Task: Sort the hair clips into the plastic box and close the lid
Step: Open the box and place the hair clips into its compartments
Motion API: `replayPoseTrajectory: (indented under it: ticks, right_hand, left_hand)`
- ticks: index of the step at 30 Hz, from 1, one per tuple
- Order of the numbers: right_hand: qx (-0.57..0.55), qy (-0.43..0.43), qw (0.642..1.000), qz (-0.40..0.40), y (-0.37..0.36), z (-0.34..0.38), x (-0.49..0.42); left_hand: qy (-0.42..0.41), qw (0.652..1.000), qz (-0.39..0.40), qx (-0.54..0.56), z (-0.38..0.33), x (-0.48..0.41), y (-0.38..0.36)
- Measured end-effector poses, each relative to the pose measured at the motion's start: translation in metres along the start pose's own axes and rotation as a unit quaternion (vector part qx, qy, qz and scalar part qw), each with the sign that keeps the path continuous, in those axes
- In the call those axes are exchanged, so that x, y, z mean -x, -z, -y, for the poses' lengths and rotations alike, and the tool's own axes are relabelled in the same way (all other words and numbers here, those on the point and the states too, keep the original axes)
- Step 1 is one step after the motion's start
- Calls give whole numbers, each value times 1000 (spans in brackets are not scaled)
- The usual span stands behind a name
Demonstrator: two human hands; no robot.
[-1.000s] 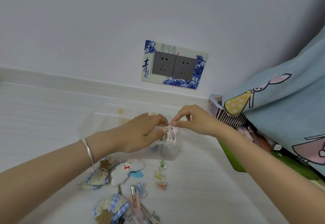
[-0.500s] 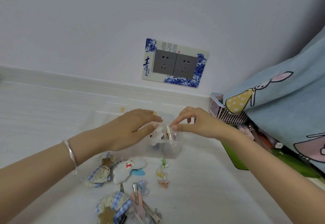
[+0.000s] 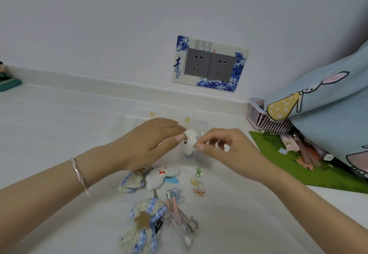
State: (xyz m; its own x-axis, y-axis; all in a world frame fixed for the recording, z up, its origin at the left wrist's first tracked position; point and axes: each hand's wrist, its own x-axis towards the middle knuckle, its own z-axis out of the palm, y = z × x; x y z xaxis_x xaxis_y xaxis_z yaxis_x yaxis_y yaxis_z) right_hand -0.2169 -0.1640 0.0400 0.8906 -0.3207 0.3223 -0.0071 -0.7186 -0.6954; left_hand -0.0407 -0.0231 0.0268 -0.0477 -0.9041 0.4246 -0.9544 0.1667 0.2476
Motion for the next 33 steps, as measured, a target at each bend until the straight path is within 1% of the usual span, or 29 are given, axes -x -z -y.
replayPoseTrajectory:
  ticks: [2,5,6,10,12,14,16,20,22,25,27,28,30,32,33]
  right_hand:
    - [5,-15,999,36,-15,2,7]
    - [68,-34,994,74,-34,4,10]
    - [83,-38,993,78,-38,5,10]
    - [110,-43,990,78,-45,9,7]
    - [112,-40,990,80,-45,10,5]
    - [112,-30,989,90,-44,12,3]
    - [113,-27,988,100,-43,15,1]
    - [103,-27,987,121,-43,16,-4]
    - [80,-30,989,123,-45,14,-6]
    - [35,-43,992,117,-43,13,-8]
    - [14,-37,994,104,-36,15,-12]
    - [7,-32,996,82,-29,16,-15]
    - [-20,-36,999,15,-15,15,-24]
    - [-44,-74,995,-56,-3,9,-36]
    - [-50,-98,991,-78,0,5,-41]
  left_hand:
    - [-1,1000,-14,-11,0,14,6]
    - [-1,998,-40,-38,-2,35,12]
    - [4,998,-36,-53,-2,40,12]
    - [81,990,33,-107,-6,50,0]
    - [125,985,63,-99,-9,52,-6]
    - [155,985,65,-44,-13,52,-6]
    - [170,984,46,37,-12,51,-4]
    - [161,975,-4,154,-7,47,0]
    - [158,962,-18,221,-7,43,2]
    - [143,954,-38,262,-11,34,7]
    - [131,953,-75,264,-14,24,11]
    - [126,954,-98,254,-14,18,13]
    - [125,955,-141,229,-9,8,15]
    - [140,951,-168,216,0,1,14]
    - [149,951,-173,208,5,-2,11]
